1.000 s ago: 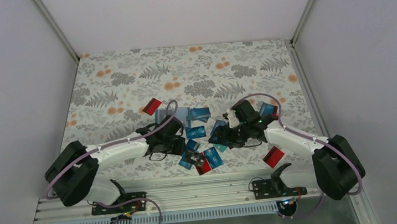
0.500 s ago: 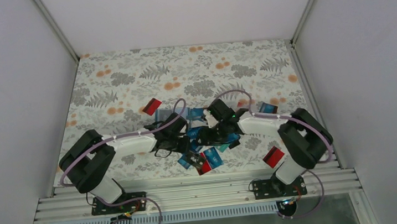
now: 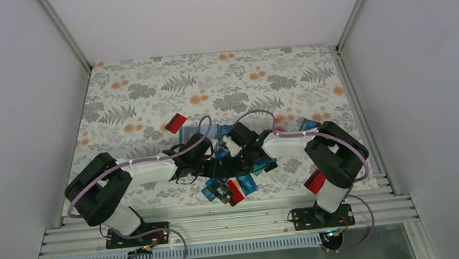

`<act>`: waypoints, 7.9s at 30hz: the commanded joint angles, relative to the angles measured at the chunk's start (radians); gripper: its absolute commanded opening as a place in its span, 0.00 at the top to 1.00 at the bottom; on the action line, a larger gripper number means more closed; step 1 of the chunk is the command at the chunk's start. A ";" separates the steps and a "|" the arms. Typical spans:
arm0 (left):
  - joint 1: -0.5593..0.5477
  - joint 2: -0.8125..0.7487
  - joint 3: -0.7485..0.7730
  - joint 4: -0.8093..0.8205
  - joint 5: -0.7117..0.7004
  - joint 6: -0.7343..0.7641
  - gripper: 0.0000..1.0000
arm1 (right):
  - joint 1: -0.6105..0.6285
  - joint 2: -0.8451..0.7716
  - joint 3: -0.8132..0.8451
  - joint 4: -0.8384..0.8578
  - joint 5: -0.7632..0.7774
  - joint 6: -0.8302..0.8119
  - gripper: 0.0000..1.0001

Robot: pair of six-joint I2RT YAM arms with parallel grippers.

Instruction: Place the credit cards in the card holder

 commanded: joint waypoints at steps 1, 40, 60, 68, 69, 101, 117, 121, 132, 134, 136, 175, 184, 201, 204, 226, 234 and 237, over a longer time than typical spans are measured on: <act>-0.050 0.041 -0.106 -0.020 0.066 -0.064 0.76 | 0.097 0.082 -0.034 0.022 -0.001 0.009 0.62; -0.087 -0.152 -0.006 -0.213 -0.036 -0.093 0.76 | 0.115 -0.403 -0.432 0.059 -0.141 0.255 0.36; -0.087 -0.174 0.000 -0.235 -0.046 -0.103 0.76 | 0.113 -0.296 -0.579 0.493 -0.115 0.469 0.62; -0.088 -0.194 -0.006 -0.236 -0.054 -0.114 0.76 | 0.092 -0.345 -0.591 0.466 -0.061 0.478 0.91; -0.087 -0.193 -0.005 -0.235 -0.054 -0.113 0.76 | 0.088 -0.353 -0.592 0.463 -0.058 0.477 0.94; -0.087 -0.124 -0.037 -0.223 -0.133 -0.082 0.76 | 0.138 -0.534 -0.655 0.481 0.016 0.603 0.50; -0.138 -0.088 -0.128 -0.106 -0.002 -0.088 0.76 | 0.234 -0.289 -0.669 0.820 0.134 0.837 0.51; -0.148 -0.087 -0.143 -0.075 0.022 -0.094 0.76 | 0.237 -0.222 -0.677 0.912 0.141 0.888 0.53; -0.154 -0.093 -0.167 -0.050 0.063 -0.073 0.76 | 0.241 -0.232 -0.684 0.908 0.206 0.943 0.61; -0.153 -0.103 -0.168 -0.048 0.065 -0.069 0.76 | 0.241 -0.256 -0.674 0.871 0.221 0.932 0.62; -0.154 -0.107 -0.166 -0.045 0.068 -0.062 0.76 | 0.242 -0.274 -0.662 0.838 0.233 0.921 0.65; -0.120 -0.247 -0.092 -0.148 -0.016 -0.077 0.77 | 0.209 -0.485 -0.660 0.645 0.315 0.878 0.96; -0.001 -0.371 -0.016 -0.260 -0.072 -0.045 0.76 | 0.102 -0.661 -0.578 0.453 0.313 0.705 0.96; 0.413 -0.415 0.154 -0.285 0.290 0.228 0.52 | -0.172 -0.528 -0.127 0.150 0.016 0.082 0.96; 0.412 -0.392 0.134 -0.312 0.290 0.240 0.52 | -0.159 -0.446 -0.124 0.125 -0.033 0.062 0.96; 0.128 -0.343 -0.041 -0.377 0.066 -0.015 0.55 | 0.322 -0.206 -0.288 0.313 0.014 0.350 0.39; 0.061 -0.326 -0.094 -0.326 0.072 -0.072 0.57 | 0.359 -0.132 -0.281 0.346 0.008 0.376 0.38; 0.047 -0.320 -0.118 -0.305 0.075 -0.092 0.58 | 0.361 -0.117 -0.284 0.368 0.006 0.383 0.39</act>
